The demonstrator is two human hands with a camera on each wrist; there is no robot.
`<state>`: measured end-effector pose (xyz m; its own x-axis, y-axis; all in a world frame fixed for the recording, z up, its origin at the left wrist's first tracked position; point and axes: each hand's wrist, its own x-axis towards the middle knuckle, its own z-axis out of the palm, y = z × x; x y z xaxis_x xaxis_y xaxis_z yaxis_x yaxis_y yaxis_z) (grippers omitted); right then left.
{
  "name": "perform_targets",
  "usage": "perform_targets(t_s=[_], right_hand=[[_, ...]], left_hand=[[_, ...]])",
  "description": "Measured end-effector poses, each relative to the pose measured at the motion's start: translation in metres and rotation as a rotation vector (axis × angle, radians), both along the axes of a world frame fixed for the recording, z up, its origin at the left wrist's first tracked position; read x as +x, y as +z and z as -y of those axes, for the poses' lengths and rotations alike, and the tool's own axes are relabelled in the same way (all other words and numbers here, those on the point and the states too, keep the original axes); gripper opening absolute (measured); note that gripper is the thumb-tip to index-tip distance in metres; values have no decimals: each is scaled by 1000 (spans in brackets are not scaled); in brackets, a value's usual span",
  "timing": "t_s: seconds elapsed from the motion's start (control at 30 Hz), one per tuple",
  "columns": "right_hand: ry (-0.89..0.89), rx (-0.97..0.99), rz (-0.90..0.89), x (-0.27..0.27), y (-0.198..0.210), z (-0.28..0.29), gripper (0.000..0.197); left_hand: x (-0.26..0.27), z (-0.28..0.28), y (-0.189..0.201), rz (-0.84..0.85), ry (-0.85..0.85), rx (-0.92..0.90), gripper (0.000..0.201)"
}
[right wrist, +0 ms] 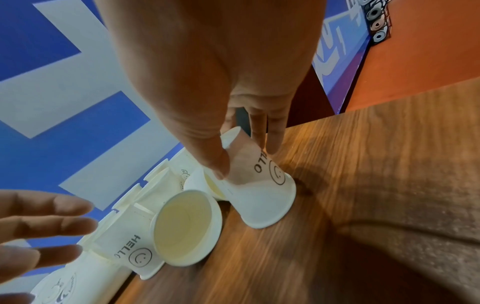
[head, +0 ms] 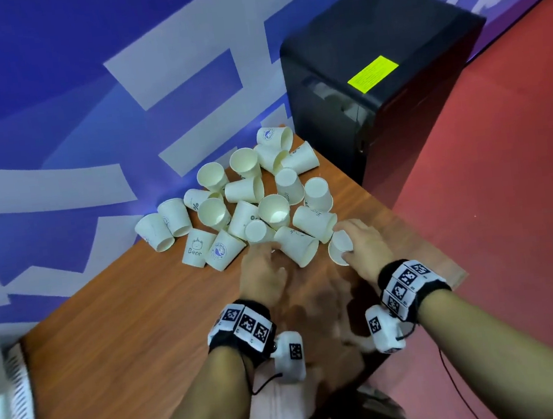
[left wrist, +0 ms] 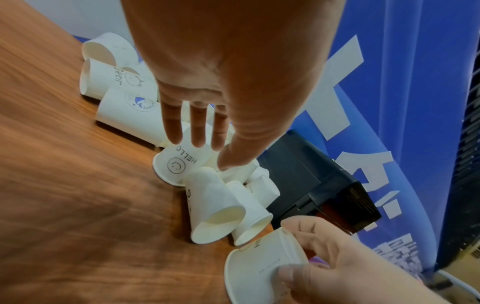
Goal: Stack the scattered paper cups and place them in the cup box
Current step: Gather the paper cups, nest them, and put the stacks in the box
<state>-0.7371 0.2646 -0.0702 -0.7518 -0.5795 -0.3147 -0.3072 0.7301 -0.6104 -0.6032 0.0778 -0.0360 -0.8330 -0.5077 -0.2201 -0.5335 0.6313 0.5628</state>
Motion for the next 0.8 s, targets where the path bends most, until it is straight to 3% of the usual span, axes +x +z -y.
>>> perform_targets(t_s=[0.13,0.3,0.5,0.67,0.8], right_hand=[[-47,-89,51,-4,4,-12,56],[-307,-303,206,-19,19,-38,49],[-697,-621,510,-25,25,-58,13],[-809,-712,624,-20,21,-68,34],[-822,-743,685,-14,21,-66,36]], left_hand=[[-17,-3,-3,22,-56,-58,50],[-41,-10,-8,77,-242,-212,52],[-55,-20,-21,224,-369,-340,71],[-56,-22,-28,350,-418,-427,77],[-52,-20,-33,382,-447,-502,71]])
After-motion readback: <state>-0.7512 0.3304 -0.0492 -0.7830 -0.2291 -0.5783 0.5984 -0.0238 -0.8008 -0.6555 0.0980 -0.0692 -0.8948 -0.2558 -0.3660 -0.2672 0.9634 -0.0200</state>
